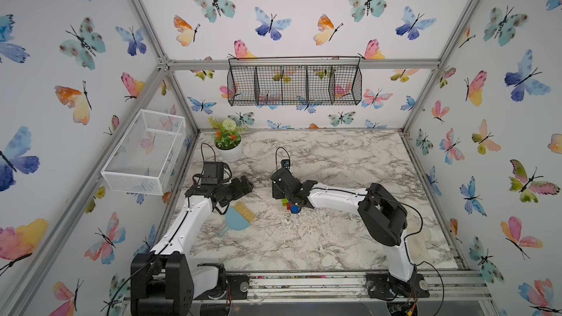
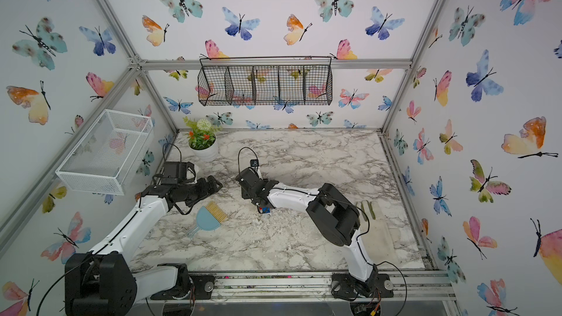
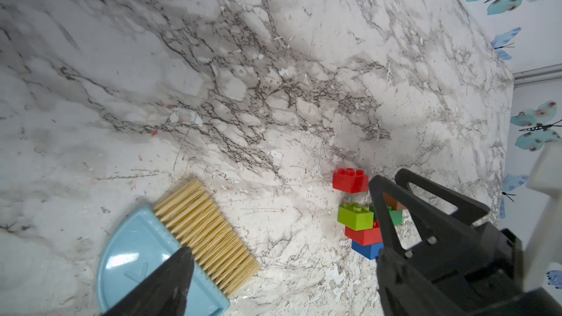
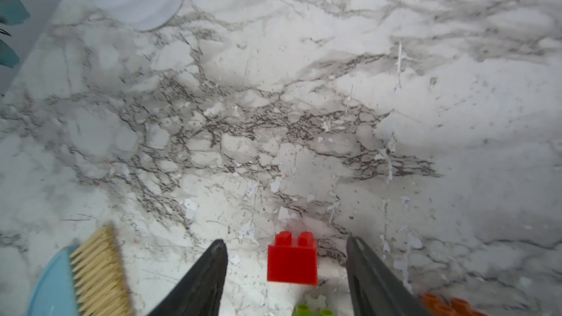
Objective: Assemble the letter v with lego
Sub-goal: Place the lego brick at the center of the board, then assemble the lego brick with the lego brick.
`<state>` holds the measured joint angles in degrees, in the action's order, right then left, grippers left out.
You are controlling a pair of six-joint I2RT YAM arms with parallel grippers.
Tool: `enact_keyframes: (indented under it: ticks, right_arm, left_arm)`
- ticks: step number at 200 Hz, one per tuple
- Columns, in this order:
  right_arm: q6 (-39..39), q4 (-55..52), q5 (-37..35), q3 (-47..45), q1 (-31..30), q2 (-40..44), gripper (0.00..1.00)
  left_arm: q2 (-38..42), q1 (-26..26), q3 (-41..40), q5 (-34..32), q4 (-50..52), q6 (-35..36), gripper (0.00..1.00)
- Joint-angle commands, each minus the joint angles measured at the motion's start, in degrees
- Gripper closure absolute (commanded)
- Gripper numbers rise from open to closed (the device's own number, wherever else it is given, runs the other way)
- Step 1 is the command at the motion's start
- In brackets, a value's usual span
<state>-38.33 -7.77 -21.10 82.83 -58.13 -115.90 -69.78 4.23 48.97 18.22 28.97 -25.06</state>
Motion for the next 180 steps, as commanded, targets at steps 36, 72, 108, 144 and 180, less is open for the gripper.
enact_keyframes:
  ticks: [36, 72, 108, 144, 180]
  right_arm:
    - [-1.1, -1.0, 2.7, -17.3, 5.3, 21.8, 0.25]
    - [-1.8, 0.6, 8.2, -32.8, 12.2, 36.9, 0.21]
    - [0.2, -0.5, 12.4, -40.6, 17.9, 44.3, 0.2]
    - [1.3, 2.4, 15.4, -45.1, 20.4, 47.0, 0.2]
    - [2.7, 4.6, 17.7, -46.1, 21.6, 45.9, 0.19]
  left_arm:
    - [-6.1, 12.0, 10.7, -12.5, 3.4, 13.6, 0.23]
    - [-12.4, 25.3, 14.6, -19.0, 3.5, 27.4, 0.07]
    - [-11.6, 32.0, 8.2, -19.9, -1.8, 45.5, 0.0]
    - [-9.9, 31.3, 0.7, -14.4, -9.2, 57.2, 0.01]
    - [-15.0, 30.2, 2.5, -17.6, -8.3, 63.8, 0.01]
